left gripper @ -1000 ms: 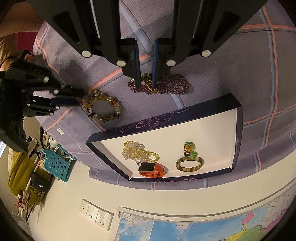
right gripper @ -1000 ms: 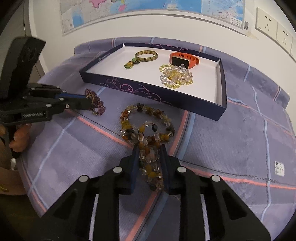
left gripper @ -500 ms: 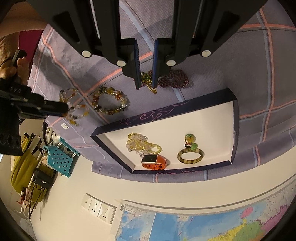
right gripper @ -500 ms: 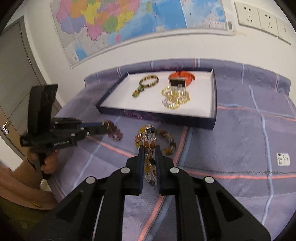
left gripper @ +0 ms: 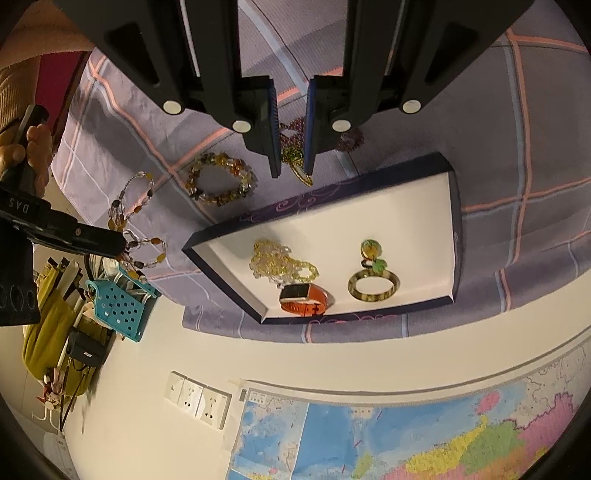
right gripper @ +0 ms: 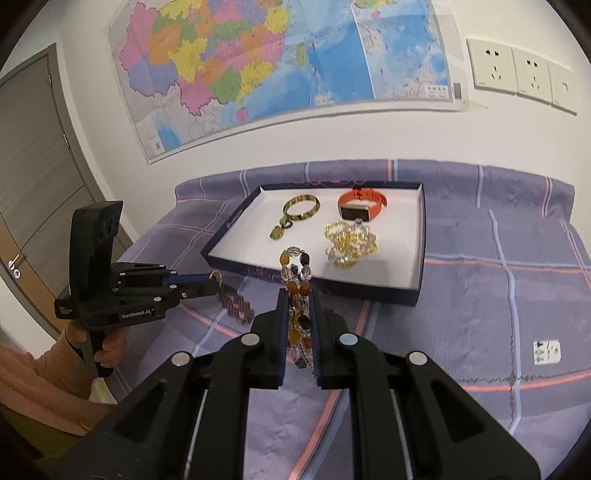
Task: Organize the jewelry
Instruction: 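Carry the bead necklace and gold pendant over the white tray with both tools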
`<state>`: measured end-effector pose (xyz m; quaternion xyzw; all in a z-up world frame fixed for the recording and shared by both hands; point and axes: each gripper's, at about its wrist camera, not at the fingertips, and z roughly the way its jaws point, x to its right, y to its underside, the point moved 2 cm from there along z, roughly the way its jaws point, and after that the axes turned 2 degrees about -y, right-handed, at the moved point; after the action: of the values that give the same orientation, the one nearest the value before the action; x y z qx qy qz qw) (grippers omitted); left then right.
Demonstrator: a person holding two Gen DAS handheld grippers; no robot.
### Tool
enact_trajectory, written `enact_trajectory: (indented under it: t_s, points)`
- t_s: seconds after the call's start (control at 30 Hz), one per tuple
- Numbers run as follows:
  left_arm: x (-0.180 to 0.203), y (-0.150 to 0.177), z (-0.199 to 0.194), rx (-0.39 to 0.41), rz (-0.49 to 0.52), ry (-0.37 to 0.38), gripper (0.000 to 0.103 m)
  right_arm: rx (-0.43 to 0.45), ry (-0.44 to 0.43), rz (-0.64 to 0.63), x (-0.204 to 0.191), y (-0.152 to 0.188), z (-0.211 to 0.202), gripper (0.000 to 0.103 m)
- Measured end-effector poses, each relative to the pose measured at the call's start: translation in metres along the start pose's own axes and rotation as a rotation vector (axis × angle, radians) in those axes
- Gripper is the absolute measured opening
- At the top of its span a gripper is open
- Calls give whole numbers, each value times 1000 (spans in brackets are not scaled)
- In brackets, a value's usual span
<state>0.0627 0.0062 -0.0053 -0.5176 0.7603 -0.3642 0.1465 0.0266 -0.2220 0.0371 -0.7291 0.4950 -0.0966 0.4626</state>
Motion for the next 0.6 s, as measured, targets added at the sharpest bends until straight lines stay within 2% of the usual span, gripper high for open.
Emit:
enact_trajectory:
  t_s: [0.6]
  points:
    - [-7, -31, 1, 28, 18, -29, 10, 59, -7, -34, 4, -51, 11, 11]
